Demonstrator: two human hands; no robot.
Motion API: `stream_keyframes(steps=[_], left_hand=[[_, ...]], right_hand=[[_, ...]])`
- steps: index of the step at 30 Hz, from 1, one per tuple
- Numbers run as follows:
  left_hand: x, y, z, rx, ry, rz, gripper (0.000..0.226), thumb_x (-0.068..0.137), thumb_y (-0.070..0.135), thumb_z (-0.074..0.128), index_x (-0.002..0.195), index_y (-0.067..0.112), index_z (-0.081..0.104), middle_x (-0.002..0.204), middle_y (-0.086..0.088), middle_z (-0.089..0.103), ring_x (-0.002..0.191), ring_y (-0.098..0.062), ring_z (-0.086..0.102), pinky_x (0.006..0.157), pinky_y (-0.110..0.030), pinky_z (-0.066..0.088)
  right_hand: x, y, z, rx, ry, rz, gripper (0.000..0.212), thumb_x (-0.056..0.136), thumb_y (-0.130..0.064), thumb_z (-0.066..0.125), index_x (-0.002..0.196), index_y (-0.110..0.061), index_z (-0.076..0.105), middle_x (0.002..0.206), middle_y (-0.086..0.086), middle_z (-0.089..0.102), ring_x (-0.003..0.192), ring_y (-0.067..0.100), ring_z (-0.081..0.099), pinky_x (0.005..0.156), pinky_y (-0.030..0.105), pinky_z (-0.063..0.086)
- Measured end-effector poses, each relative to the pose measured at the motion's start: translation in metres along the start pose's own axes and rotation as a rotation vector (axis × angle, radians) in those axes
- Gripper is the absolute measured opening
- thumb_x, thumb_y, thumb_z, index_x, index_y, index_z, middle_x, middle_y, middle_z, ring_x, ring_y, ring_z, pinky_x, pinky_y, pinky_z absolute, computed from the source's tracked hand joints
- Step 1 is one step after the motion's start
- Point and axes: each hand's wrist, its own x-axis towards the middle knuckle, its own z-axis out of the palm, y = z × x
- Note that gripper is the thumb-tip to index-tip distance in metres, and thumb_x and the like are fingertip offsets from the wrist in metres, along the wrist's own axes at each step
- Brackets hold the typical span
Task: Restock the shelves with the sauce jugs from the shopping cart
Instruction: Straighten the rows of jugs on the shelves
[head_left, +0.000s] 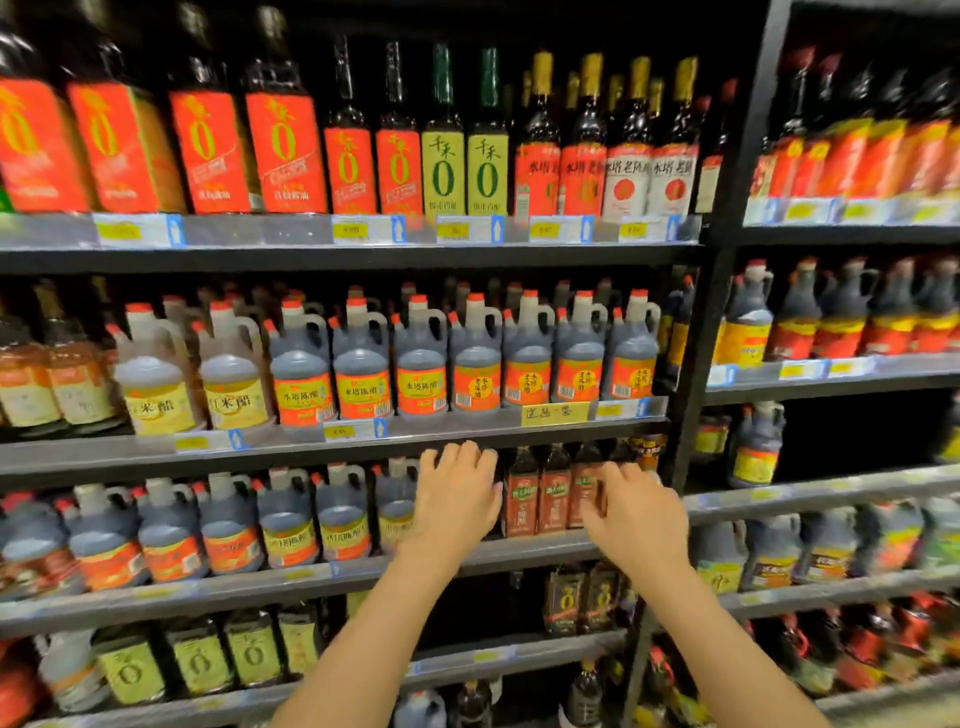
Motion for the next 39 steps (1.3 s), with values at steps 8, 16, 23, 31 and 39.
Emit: stream_keyframes(steps=[8, 16, 23, 31, 39], left_hand=[[0.061, 0.121, -0.006, -0.062, 0.068, 0.121, 0.034, 0.081, 0.031, 0.066, 0.107, 0.010, 0.062, 0.098, -0.006, 0.066, 0.095, -0.029, 0.062, 0.083, -0.042, 0.046], [0.131, 0.279, 0.020, -0.135, 0.181, 0.106, 0.031, 0.083, 0.031, 0.062, 0.109, 0.013, 0.061, 0.100, -0.003, 0.064, 0.098, -0.028, 0.060, 0.083, -0.041, 0.045], [0.189, 0.376, 0.044, -0.090, 0.232, 0.115, 0.035, 0.054, 0.027, 0.085, 0.081, 0.015, 0.067, 0.070, 0.000, 0.064, 0.066, -0.022, 0.063, 0.057, -0.034, 0.050], [0.268, 0.430, 0.093, -0.076, 0.296, 0.133, 0.035, 0.055, 0.023, 0.085, 0.082, 0.011, 0.066, 0.074, -0.004, 0.065, 0.068, -0.025, 0.064, 0.056, -0.035, 0.050], [0.374, 0.468, 0.151, -0.101, 0.341, 0.110, 0.036, 0.055, 0.021, 0.084, 0.083, 0.012, 0.065, 0.071, -0.003, 0.060, 0.062, -0.025, 0.060, 0.051, -0.033, 0.046]], right_hand=[[0.006, 0.133, -0.042, -0.014, 0.084, 0.110, 0.036, 0.062, -0.030, 0.082, 0.083, -0.009, 0.062, 0.070, 0.008, 0.062, 0.063, 0.030, 0.062, 0.048, 0.030, 0.043], [0.035, 0.306, -0.064, -0.065, 0.176, 0.112, 0.031, 0.089, -0.036, 0.050, 0.112, -0.015, 0.054, 0.096, 0.004, 0.059, 0.086, 0.024, 0.058, 0.060, 0.032, 0.044], [0.060, 0.413, -0.060, 0.031, 0.206, 0.109, 0.038, 0.090, -0.037, 0.052, 0.118, -0.012, 0.056, 0.103, 0.007, 0.062, 0.092, 0.028, 0.059, 0.064, 0.032, 0.040], [0.117, 0.489, -0.038, 0.057, 0.174, 0.110, 0.042, 0.093, -0.040, 0.046, 0.128, -0.017, 0.046, 0.117, 0.002, 0.057, 0.104, 0.021, 0.055, 0.069, 0.028, 0.042], [0.216, 0.543, 0.006, 0.122, 0.168, 0.084, 0.039, 0.094, -0.037, 0.046, 0.125, -0.014, 0.047, 0.114, 0.005, 0.056, 0.106, 0.022, 0.054, 0.069, 0.029, 0.042]])
